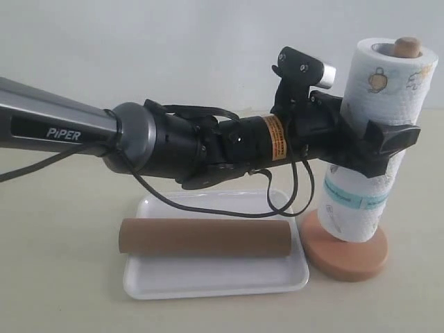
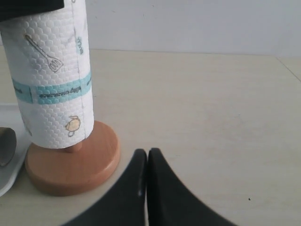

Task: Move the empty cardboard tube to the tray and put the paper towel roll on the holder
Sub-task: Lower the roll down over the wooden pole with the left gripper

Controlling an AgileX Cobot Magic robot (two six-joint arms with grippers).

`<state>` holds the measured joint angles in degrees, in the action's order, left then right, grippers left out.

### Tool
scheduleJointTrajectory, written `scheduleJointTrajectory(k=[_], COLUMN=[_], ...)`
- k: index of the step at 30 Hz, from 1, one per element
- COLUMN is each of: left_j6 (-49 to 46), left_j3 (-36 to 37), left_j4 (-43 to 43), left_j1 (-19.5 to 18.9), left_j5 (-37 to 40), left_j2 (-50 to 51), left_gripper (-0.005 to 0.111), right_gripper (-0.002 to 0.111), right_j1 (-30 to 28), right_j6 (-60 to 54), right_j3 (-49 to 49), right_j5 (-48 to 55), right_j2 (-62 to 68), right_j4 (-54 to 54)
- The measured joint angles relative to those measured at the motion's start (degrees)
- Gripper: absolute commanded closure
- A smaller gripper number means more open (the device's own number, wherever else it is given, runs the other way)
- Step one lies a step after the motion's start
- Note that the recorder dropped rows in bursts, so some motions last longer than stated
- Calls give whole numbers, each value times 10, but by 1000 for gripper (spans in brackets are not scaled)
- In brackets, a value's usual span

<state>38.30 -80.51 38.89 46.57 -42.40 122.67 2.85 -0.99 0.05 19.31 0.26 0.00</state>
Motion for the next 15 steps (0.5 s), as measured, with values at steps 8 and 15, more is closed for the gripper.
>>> scheduleJointTrajectory(k=[8, 15], left_j6=[0, 1], left_j3=[0, 0], left_j4=[1, 1], left_j1=[0, 0], left_j5=[0, -4], left_j2=[0, 0], left_gripper=[35, 29], right_gripper=[108, 108], right_j1=[0, 0], right_j6=[0, 0], right_j3=[0, 0], right_j5=[0, 0], right_j2=[0, 0], right_j4=[0, 0])
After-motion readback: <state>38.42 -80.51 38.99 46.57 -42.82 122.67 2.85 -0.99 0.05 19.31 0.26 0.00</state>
